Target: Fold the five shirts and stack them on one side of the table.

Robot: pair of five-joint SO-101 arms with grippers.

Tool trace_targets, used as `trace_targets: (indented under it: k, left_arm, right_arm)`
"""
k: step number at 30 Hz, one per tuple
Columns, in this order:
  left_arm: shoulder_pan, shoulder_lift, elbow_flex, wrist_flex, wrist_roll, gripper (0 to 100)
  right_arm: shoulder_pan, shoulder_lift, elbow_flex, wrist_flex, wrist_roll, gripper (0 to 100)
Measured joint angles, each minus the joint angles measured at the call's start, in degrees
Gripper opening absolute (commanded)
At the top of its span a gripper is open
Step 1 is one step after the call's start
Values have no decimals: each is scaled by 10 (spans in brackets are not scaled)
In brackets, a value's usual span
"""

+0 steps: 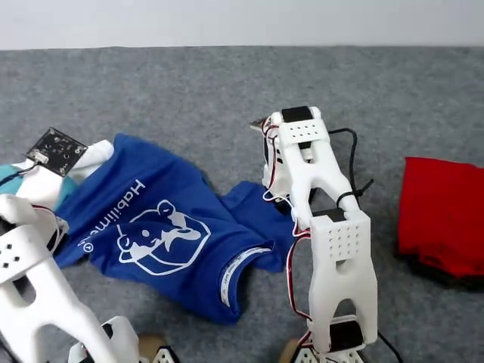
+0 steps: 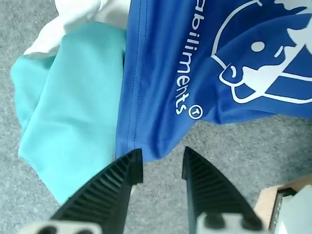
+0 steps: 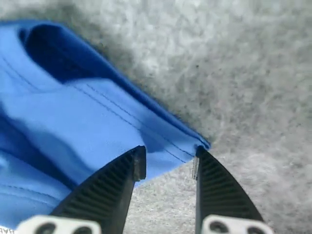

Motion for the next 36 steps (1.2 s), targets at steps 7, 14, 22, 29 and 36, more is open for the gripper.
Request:
trace_targets:
  k: [7, 14, 22, 29, 36]
  left_arm:
    - [0, -1, 4, 0, 0, 141]
    - [0, -1, 4, -43, 52, 141]
    - [67, -1, 4, -113, 209, 145]
    - [175, 120, -73, -130, 279, 145]
    - [192, 368, -288, -128, 281, 145]
  right_arm:
    - [5, 7, -11, 1, 0, 2]
    - [11, 4, -10, 1, 0, 10]
    - [46, -96, -10, 2, 47, 10]
    - [80, -157, 40, 2, 68, 10]
    - [80, -180, 59, 2, 69, 10]
